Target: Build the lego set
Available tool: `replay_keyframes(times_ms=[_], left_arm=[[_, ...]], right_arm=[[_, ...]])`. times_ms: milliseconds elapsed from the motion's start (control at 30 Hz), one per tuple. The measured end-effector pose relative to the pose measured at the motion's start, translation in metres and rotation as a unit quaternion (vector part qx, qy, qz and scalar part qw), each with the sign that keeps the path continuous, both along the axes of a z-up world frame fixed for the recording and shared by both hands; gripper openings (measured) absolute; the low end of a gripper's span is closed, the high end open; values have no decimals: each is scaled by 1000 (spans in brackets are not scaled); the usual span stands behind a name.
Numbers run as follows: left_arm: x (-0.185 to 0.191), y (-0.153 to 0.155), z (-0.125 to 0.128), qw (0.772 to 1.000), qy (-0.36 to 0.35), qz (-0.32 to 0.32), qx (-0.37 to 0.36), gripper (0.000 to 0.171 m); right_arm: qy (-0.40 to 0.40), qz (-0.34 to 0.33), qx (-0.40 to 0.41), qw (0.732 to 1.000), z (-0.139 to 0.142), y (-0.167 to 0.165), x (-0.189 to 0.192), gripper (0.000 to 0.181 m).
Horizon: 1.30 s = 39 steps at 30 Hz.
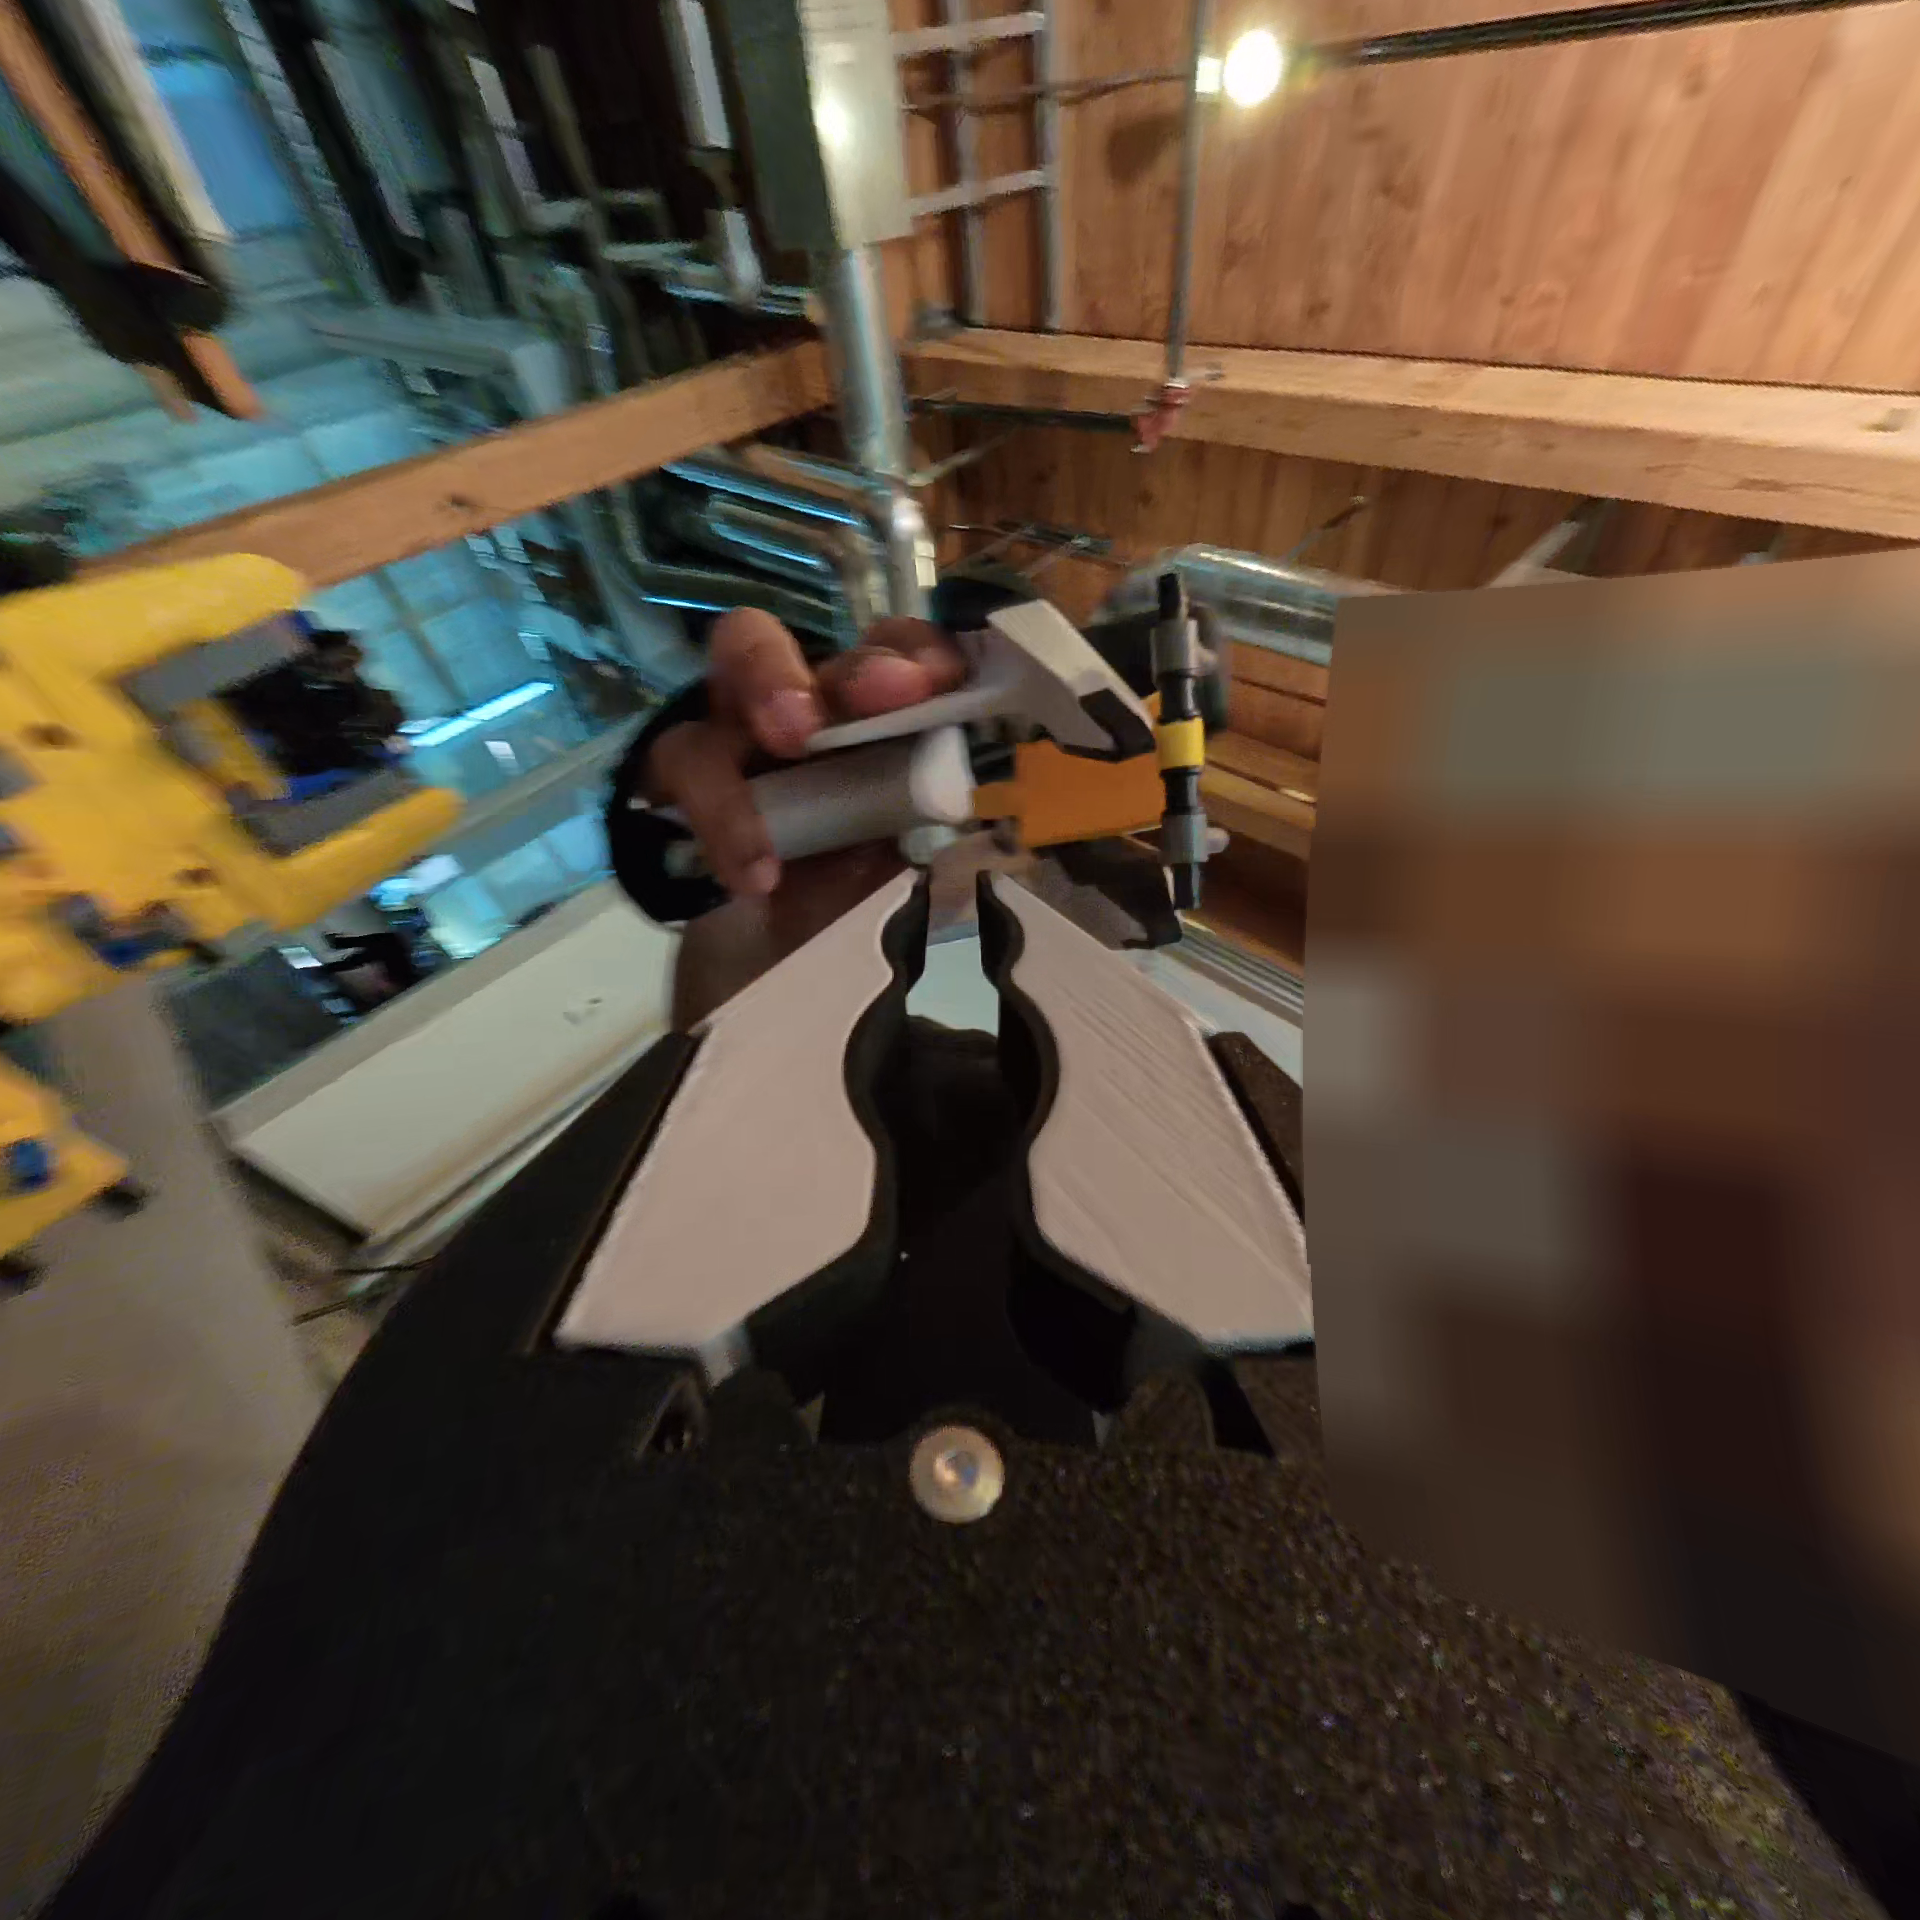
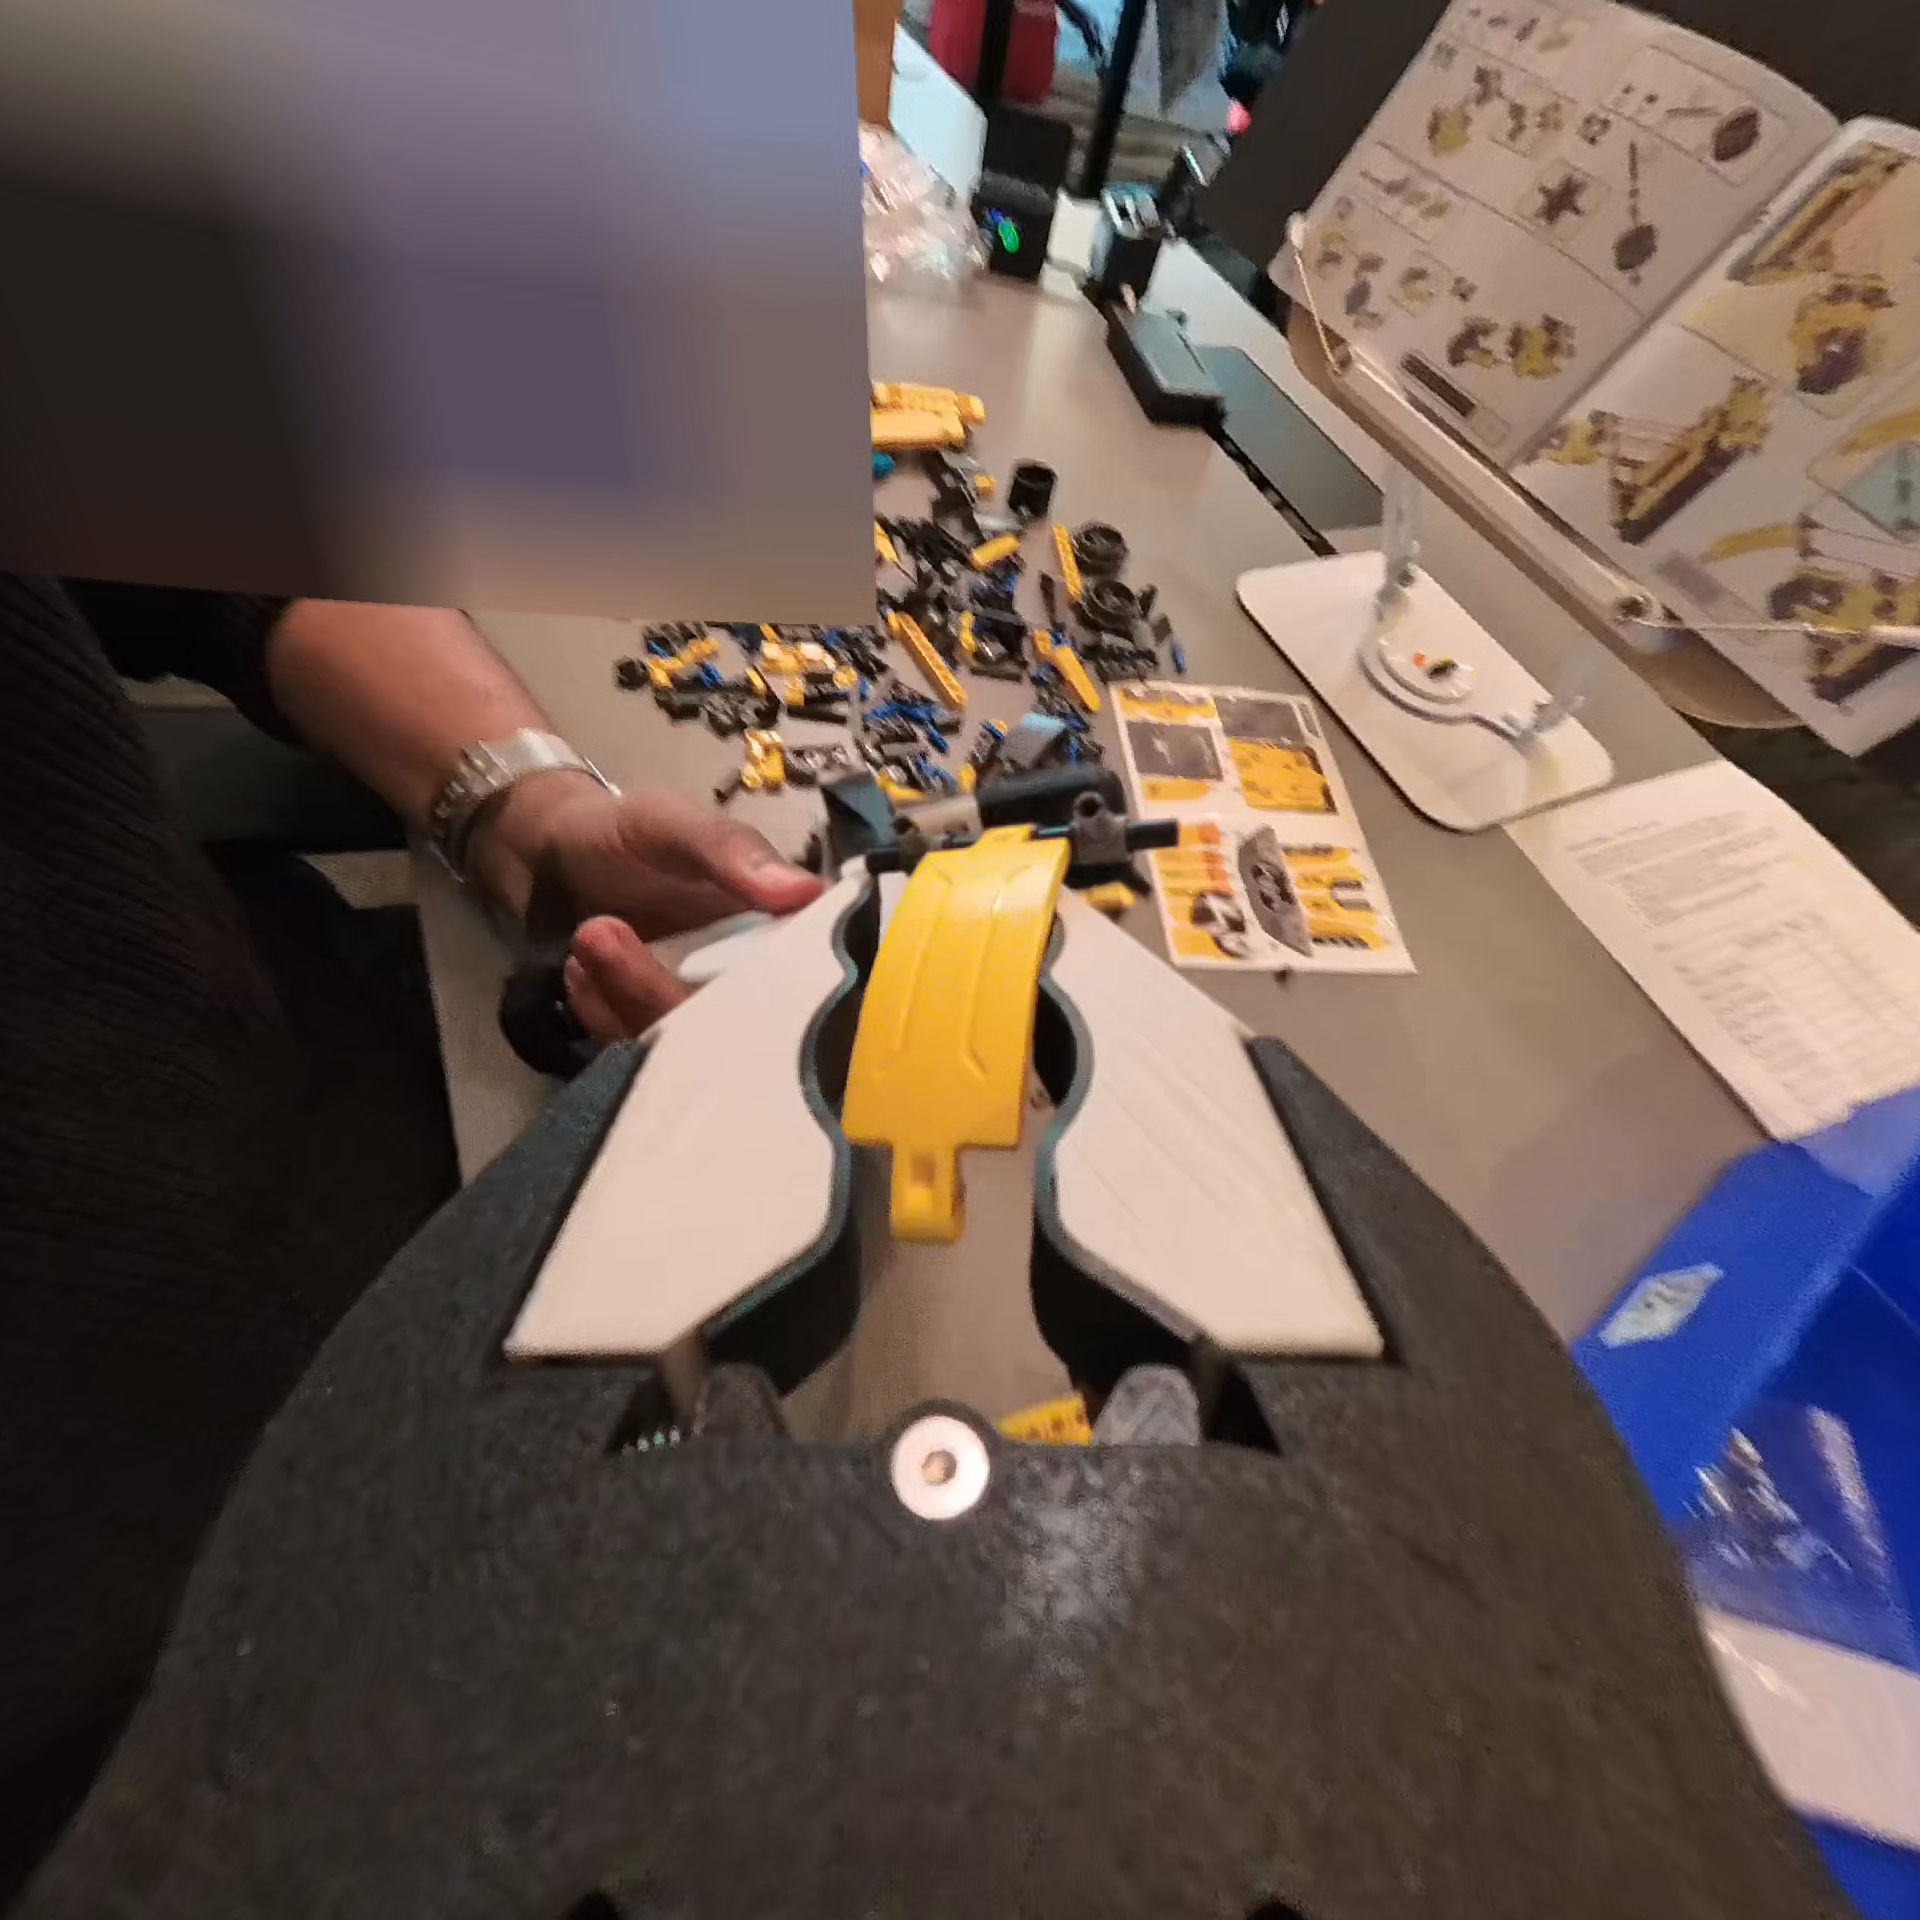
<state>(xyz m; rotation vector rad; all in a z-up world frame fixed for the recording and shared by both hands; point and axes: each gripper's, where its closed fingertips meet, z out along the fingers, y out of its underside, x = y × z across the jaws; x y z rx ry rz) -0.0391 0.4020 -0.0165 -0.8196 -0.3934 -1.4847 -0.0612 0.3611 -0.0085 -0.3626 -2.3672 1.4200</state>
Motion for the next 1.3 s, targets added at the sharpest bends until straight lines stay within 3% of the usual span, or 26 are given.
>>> replay_keyframes(times_ms=[33, 133, 367, 567, 833, 1000, 1200, 1300], left_arm=[[-5, 5, -9, 999, 4, 18, -31, 9], [-20, 8, -25, 991, 38, 90, -97, 13], [-4, 10, -19, 941, 257, 170, -140, 19], [4, 15, -25, 947, 253, 143, -139, 24], [-14, 9, -29, 943, 233, 180, -157, 25], [9, 14, -24, 911, 333, 193, -150, 28], [7, 23, -37, 841, 422, 261, -217, 30], [11, 20, -31, 854, 410, 253, -198, 29]], right_arm=[[1, -13, 20, 1000, -3, 6, -2, 25], [-10, -53, 86, 995, -19, 26, -5, 26], [-42, -108, 129, 985, -50, 51, 6, 26], [-58, -118, 111, 985, -58, 51, 13, 26], [-60, -156, 111, 980, -59, 68, 12, 26], [-58, -191, 143, 969, -67, 81, 12, 25], [-45, -190, 171, 966, -71, 77, 19, 26], [-40, -191, 173, 965, -70, 76, 20, 26]])
